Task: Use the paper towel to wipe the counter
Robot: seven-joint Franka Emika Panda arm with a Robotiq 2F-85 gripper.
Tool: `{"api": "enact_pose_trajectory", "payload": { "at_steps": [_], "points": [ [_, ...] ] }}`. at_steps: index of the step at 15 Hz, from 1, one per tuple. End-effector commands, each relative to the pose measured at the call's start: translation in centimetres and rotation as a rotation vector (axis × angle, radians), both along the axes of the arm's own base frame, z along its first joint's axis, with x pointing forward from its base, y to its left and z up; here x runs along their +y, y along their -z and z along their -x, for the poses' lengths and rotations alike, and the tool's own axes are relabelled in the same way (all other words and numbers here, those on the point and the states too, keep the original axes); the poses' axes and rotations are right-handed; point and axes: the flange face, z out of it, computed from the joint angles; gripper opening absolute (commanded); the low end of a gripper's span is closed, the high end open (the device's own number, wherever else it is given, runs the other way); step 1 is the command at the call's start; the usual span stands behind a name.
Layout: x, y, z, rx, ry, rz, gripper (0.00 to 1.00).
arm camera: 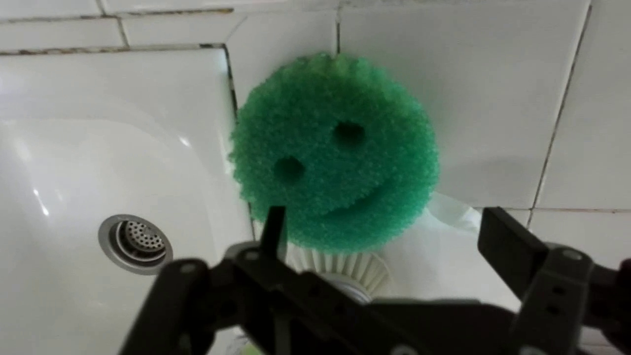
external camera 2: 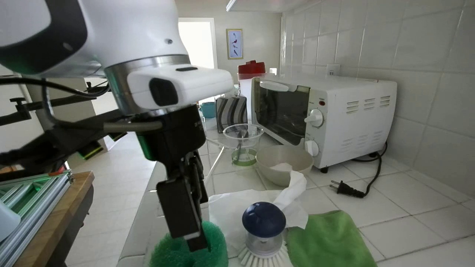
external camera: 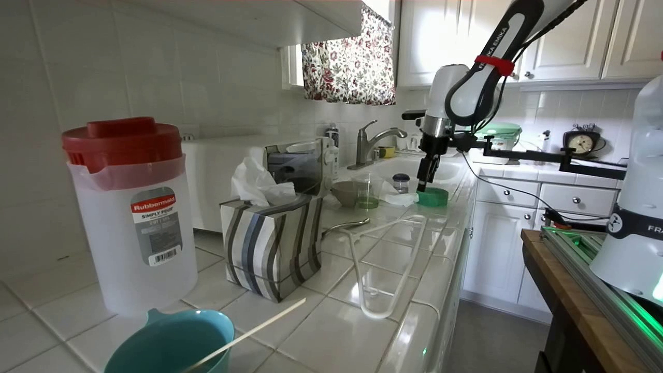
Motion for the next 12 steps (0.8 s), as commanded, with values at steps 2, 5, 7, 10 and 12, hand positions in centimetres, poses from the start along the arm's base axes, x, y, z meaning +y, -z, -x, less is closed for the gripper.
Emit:
{"api": "enact_pose_trajectory", "payload": {
  "at_steps": [2, 5, 7, 10, 12],
  "points": [
    [0.2, 0.8, -0.1, 0.028, -0.033, -0.031, 1.00],
    [0.1, 1.6, 0.0, 0.066, -0.039, -0.040, 1.00],
    [0.0, 2.0, 0.0, 0.091, -0.039, -0.044, 0.98],
    [-0.1, 2.3, -0.1, 0.106, -0.036, -0.043, 0.72],
    [-0.3, 2.2, -0.2, 0.112, -0.033, -0.043, 0.57]
  ]
}}
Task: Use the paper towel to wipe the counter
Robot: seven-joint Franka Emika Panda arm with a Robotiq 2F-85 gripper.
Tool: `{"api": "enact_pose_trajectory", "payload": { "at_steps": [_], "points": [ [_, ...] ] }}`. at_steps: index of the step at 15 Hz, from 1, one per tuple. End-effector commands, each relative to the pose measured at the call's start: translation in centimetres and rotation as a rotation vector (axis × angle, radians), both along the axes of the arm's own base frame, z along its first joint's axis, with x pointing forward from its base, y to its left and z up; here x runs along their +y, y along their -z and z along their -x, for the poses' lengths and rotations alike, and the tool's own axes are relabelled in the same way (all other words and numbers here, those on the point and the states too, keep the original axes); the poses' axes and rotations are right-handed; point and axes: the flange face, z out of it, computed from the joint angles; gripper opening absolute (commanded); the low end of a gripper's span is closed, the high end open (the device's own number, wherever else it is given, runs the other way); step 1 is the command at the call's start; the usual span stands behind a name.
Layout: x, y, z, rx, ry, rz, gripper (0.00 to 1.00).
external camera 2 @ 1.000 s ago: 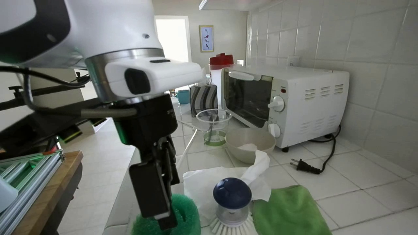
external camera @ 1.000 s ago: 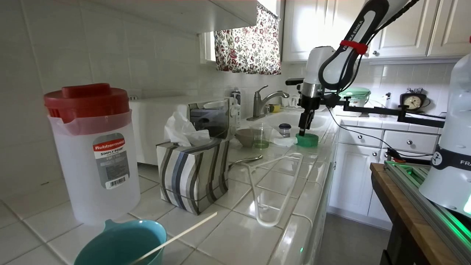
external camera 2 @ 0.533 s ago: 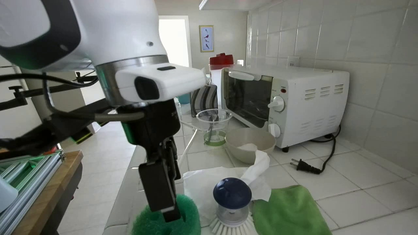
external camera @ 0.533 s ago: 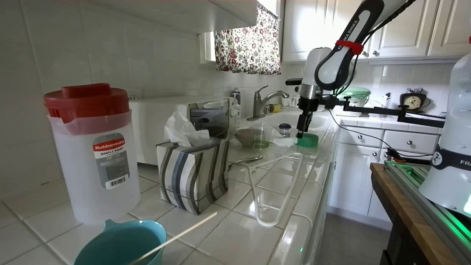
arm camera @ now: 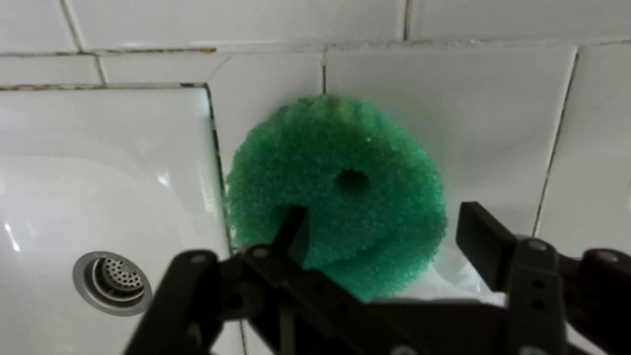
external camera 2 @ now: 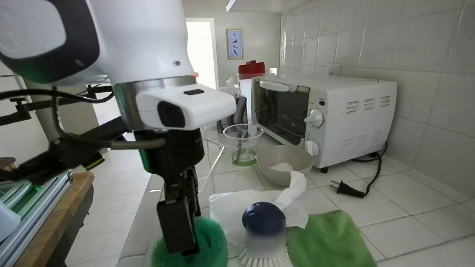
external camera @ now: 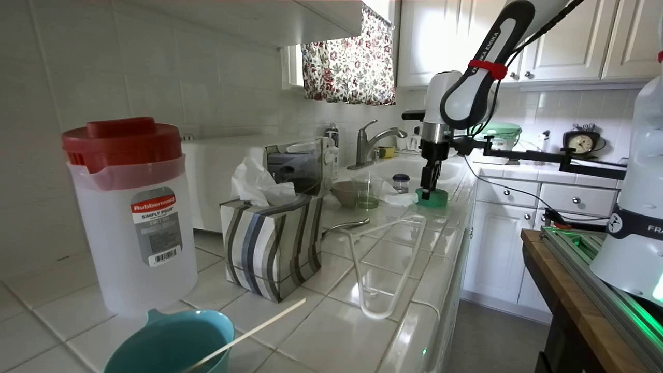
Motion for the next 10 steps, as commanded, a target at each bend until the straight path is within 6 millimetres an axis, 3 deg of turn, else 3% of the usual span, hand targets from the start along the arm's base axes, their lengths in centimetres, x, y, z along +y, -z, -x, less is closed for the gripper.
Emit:
{"api": "enact_pose_trajectory", "payload": {
  "at_steps": [1, 7, 8, 10],
  "points": [
    [-0.45, 0.37, -0.26, 0.032, -0.019, -0.006, 0.48],
    [-0.38, 0.46, -0.44, 0.044, -0.025, -0.010, 0.05],
    [-0.36, 0.48, -0.43, 0.047, -0.025, -0.012, 0.00],
    [-0.31, 0.51, -0.40, 0.052, -0.019, -0.021, 0.00]
  ]
}}
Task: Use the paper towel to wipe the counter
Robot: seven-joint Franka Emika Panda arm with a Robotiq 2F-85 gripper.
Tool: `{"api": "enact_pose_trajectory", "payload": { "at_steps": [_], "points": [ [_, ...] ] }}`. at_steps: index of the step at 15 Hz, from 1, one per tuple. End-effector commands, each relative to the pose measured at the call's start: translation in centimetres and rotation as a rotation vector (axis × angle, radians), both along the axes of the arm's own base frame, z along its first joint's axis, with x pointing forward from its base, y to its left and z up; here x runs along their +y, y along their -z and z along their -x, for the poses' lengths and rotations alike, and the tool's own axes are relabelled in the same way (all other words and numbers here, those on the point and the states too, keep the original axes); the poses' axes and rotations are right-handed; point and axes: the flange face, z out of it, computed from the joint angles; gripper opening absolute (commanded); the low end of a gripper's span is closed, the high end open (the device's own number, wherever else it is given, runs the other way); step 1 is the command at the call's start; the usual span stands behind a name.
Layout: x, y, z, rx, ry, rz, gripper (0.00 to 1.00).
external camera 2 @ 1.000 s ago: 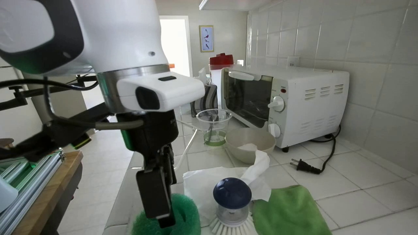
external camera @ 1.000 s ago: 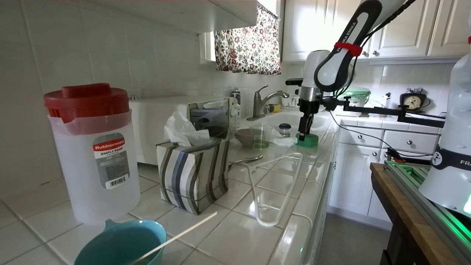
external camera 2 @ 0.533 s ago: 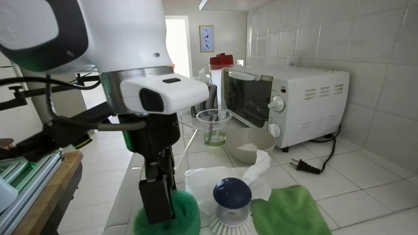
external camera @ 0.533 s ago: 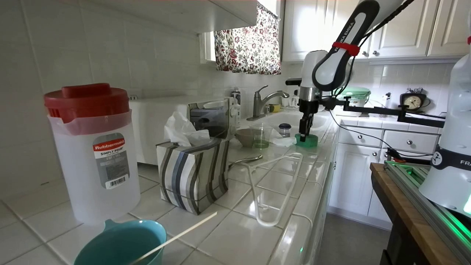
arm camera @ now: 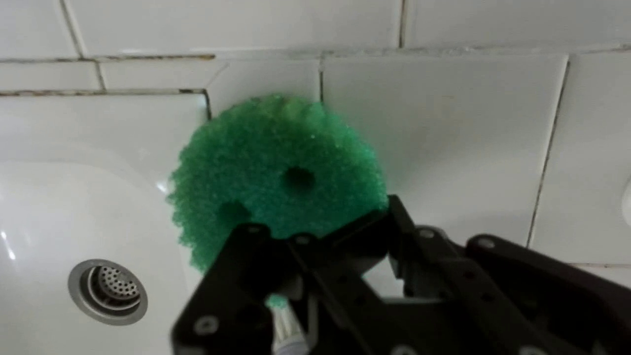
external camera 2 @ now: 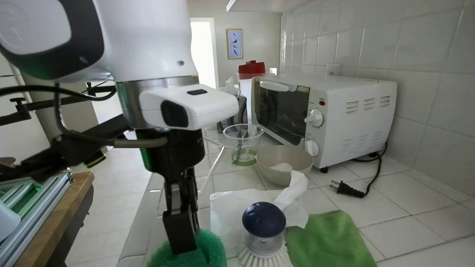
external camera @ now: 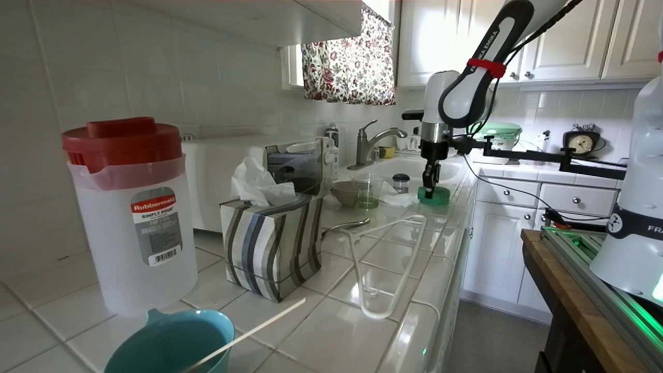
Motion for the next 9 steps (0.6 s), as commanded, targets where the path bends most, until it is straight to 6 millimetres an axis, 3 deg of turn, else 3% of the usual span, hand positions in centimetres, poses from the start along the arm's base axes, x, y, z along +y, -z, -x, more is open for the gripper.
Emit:
{"api": "enact_pose_trajectory", "payload": {
  "at_steps": [1, 2, 9],
  "points": [
    [-0.3, 0.6, -0.2, 0.030, -0.017, -0.014, 0.28],
    [-0.3, 0.4, -0.2, 0.028, -0.018, -0.016, 0.28],
    [0.6, -1.5, 0.1, 0.021, -0.026, -0.008, 0.78]
  ]
}}
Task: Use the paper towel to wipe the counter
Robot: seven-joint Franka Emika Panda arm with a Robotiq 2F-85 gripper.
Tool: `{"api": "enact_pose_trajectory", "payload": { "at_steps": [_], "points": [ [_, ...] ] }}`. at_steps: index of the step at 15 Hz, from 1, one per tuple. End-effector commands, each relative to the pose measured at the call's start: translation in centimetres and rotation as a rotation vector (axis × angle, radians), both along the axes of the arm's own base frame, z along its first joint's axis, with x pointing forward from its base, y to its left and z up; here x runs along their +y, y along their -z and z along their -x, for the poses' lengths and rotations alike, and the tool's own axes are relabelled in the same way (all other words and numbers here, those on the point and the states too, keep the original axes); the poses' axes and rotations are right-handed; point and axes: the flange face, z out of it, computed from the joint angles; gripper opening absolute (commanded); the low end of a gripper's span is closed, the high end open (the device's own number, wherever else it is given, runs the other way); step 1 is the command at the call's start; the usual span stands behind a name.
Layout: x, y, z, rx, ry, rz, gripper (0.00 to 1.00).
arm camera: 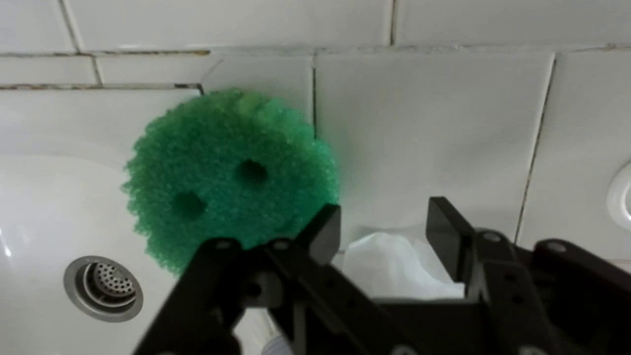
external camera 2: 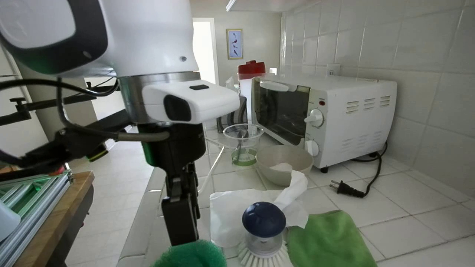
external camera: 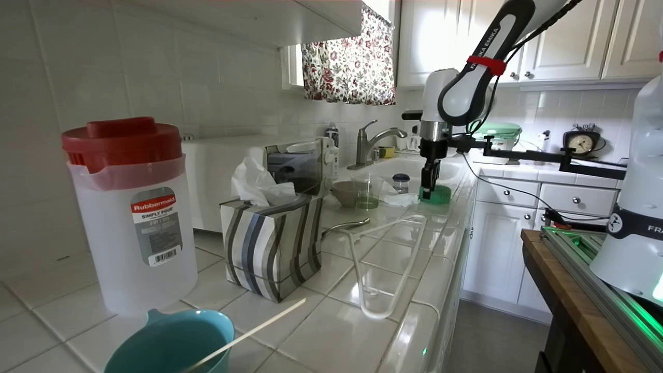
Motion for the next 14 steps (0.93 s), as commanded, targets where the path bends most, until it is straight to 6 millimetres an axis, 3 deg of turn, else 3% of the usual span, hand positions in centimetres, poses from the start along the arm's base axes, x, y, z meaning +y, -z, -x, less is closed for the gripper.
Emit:
{"api": "enact_pose_trajectory", "payload": {
  "at_steps": [1, 3, 8, 10, 14],
  "points": [
    [0.3, -1.4, 0.6, 0.022, -0.017, -0.011, 0.87],
    [0.4, -2.2, 1.3, 0.029, -0.011, -0.026, 1.00],
    [-0.1, -3.5, 3.3, 0.051, 0.024, -0.044, 1.00],
    [-1.0, -3.4, 5.2, 0.085, 0.055, -0.047, 1.00],
    [-4.9, -2.9, 10.2, 0.119, 0.182, -0.048, 1.00]
  ]
}}
